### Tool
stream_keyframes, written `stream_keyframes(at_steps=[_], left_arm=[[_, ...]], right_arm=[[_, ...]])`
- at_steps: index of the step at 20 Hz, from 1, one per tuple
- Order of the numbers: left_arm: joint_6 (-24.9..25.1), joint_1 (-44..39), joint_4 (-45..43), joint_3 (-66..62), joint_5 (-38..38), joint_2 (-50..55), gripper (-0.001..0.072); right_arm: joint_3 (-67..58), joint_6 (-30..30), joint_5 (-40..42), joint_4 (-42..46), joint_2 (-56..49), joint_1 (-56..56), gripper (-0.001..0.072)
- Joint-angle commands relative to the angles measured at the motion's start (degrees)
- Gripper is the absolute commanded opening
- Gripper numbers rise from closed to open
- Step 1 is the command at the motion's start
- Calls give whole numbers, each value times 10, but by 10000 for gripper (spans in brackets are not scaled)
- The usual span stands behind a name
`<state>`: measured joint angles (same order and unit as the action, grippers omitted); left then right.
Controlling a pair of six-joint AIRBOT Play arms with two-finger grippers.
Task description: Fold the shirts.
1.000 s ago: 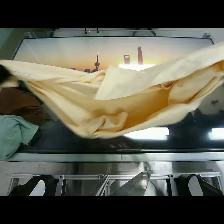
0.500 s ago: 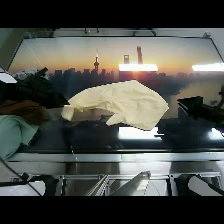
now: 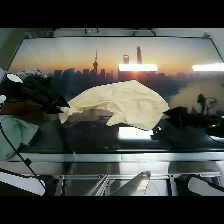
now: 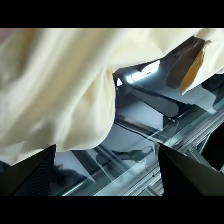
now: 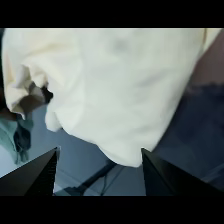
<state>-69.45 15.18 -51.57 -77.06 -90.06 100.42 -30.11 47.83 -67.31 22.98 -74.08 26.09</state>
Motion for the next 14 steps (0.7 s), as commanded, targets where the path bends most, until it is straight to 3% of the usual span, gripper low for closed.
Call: stream_keyframes(at_steps=[1,5,9,11,13,14], left_arm=[[-19,29,-1,-3,3,5,705],[-46,35,-93,-3,7,5,705],[-46,30,-98,-3,65,5,689],[-46,11,-98,-3,78,17,688],[-46,-11,-98,-3,71,47,687],[-46,-23,-98,-3,68,63,686]], right_arm=[[41,36,88,30,-2,-70,572],[40,73,188,16,-6,-176,570],[33,42,251,-98,-33,-238,562],[16,9,240,-136,-46,-243,273],[2,8,229,-143,-52,-244,248],[-2,6,226,-143,-52,-244,188]])
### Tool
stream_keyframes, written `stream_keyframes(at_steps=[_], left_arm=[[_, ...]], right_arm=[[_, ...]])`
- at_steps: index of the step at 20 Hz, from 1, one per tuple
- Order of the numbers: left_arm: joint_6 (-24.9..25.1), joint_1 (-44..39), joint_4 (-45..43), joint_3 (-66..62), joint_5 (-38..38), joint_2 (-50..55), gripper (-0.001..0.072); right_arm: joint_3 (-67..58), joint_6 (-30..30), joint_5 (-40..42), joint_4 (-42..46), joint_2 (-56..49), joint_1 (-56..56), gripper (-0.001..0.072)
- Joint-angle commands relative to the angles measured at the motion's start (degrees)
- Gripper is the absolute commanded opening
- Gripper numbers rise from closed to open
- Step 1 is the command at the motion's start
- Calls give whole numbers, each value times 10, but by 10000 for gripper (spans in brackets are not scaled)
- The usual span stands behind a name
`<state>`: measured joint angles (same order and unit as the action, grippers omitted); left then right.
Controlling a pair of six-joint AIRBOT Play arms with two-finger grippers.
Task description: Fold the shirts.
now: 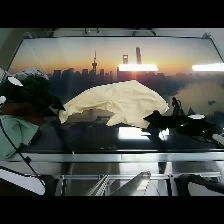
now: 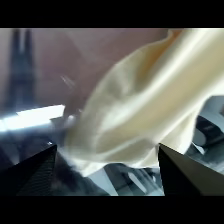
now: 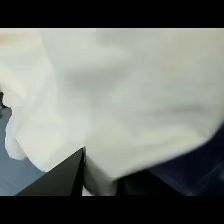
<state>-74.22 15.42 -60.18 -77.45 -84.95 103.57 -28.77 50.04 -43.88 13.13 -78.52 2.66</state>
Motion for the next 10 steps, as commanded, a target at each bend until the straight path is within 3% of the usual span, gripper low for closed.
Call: stream_keyframes(at_steps=[1,2,3,7,10], left_arm=[[2,-38,-11,0,11,46,682],[3,-50,-11,0,2,57,424],[10,-60,-11,0,-11,62,-2],[51,-73,8,0,-90,13,18],[80,-50,154,-34,-154,-92,18]], right_arm=[[-19,-23,-21,-44,-7,-10,55],[-21,-23,-32,-44,-7,-10,32],[-24,-31,-48,-44,-6,-9,31],[-65,-46,-212,-50,50,45,30],[-139,-41,-354,-139,156,141,31]])
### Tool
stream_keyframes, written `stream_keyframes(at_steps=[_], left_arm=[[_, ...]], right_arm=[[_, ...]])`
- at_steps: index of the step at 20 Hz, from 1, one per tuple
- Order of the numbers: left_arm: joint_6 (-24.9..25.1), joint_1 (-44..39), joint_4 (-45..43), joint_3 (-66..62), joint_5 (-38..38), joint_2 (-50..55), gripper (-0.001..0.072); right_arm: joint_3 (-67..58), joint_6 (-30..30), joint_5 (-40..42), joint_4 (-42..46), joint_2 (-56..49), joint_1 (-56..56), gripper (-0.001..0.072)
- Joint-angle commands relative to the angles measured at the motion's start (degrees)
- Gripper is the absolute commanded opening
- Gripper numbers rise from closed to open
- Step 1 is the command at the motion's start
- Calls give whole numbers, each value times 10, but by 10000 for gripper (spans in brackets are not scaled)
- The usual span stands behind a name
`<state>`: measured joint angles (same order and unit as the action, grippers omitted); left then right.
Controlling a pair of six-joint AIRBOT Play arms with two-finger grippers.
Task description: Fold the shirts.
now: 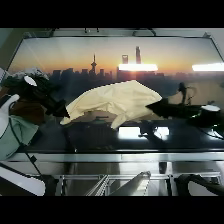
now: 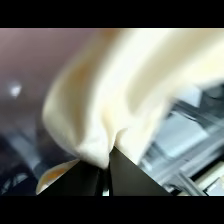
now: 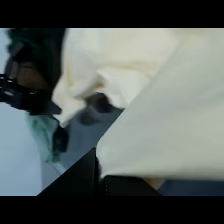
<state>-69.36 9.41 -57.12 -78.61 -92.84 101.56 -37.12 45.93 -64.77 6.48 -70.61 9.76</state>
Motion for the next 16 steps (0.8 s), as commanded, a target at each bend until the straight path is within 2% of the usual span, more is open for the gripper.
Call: stream_keyframes(at_steps=[1,3,5,7,9,12,14,16], left_arm=[[44,22,196,-44,-86,-111,18],[93,51,388,-96,-97,-196,18],[120,85,572,-158,-93,-274,18],[125,123,686,-229,-92,-339,18],[126,178,703,-289,-85,-399,19],[133,294,702,-342,-61,-462,22],[134,375,700,-334,-58,-483,22],[127,404,667,-274,-57,-482,22]], right_arm=[[-90,13,-173,-119,116,111,31],[-161,25,-202,-211,181,188,31],[-230,30,-206,-300,239,263,31],[-275,30,-200,-384,292,318,31],[-305,23,-171,-442,343,360,31],[-353,-24,-128,-476,384,373,31],[-387,-27,-117,-413,387,373,31],[-394,1,-84,-254,388,370,31]])
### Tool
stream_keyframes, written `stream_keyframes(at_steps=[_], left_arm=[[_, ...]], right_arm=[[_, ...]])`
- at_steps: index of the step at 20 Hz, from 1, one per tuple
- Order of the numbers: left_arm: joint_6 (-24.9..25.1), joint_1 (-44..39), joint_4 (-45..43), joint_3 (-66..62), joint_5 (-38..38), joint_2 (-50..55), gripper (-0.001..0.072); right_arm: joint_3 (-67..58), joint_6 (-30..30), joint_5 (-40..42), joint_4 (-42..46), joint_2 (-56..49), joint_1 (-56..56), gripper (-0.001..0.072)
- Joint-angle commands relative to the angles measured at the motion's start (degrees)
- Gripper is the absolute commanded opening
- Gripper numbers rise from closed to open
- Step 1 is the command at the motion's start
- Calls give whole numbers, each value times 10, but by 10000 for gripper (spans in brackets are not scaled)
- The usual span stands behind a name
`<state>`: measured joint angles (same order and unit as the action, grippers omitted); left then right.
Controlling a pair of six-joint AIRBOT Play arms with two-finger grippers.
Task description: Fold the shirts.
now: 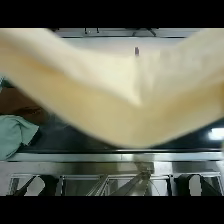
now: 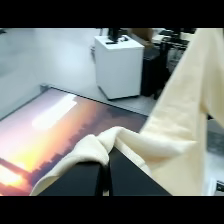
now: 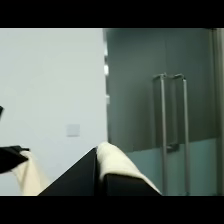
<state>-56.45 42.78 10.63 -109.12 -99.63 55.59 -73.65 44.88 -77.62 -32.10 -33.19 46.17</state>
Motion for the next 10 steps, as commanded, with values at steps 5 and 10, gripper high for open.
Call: stream_keyframes(at_steps=[5,10], left_arm=[[5,-101,-164,212,15,89,22],[7,-260,-375,275,97,295,22]], right_arm=[[60,29,73,349,-52,-94,30],[160,0,126,465,-235,-231,31]])
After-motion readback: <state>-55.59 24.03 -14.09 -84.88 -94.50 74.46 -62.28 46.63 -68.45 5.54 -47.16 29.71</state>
